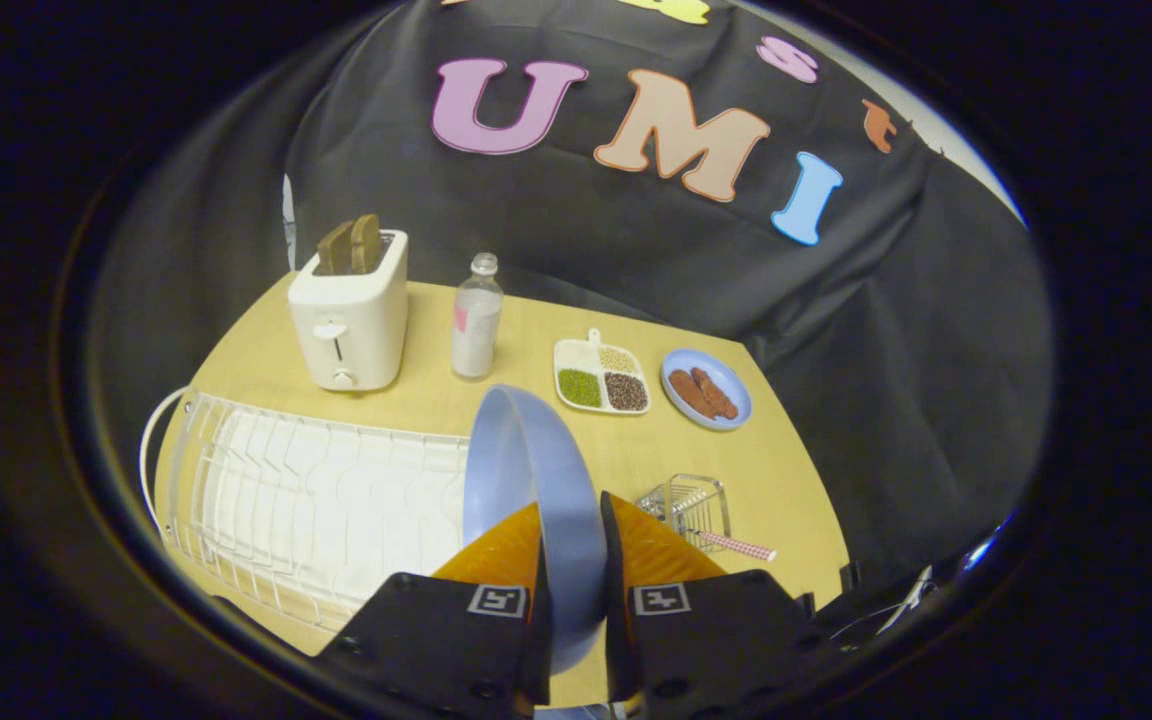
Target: Take the plate from the dish rack, then take the spoon from the basket and place it into the plate.
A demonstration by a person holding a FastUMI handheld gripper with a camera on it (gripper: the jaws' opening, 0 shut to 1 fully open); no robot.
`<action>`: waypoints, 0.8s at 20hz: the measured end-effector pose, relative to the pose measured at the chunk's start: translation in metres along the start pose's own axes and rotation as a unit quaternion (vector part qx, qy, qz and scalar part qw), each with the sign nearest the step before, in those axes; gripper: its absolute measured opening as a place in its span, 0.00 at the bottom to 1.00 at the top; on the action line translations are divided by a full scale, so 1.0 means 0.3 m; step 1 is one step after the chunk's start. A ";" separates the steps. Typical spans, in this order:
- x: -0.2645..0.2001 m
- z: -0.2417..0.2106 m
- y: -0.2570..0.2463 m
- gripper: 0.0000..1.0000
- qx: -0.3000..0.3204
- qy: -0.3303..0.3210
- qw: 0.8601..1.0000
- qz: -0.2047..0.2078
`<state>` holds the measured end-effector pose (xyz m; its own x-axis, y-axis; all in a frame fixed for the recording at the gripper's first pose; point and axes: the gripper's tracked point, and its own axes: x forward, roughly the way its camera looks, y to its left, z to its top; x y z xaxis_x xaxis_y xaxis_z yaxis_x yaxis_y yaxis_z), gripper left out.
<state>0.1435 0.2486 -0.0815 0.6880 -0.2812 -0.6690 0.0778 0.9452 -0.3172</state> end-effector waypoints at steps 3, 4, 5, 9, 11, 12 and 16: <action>-0.058 0.016 -0.010 0.24 0.092 0.016 0.994 0.064; -0.077 0.026 -0.036 0.24 0.123 0.017 0.989 0.085; -0.097 0.033 -0.066 0.24 0.149 0.013 0.983 0.103; -0.179 -0.016 -0.258 0.25 0.239 -0.006 0.957 0.166; -0.213 -0.094 -0.374 0.25 0.284 -0.011 0.938 0.200; -0.225 -0.145 -0.429 0.25 0.302 -0.014 0.929 0.212; -0.195 -0.404 -0.603 0.24 0.353 -0.009 0.905 0.237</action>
<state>0.0018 0.0738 -0.0665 0.7765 0.1807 -0.6036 0.2076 0.8312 0.5158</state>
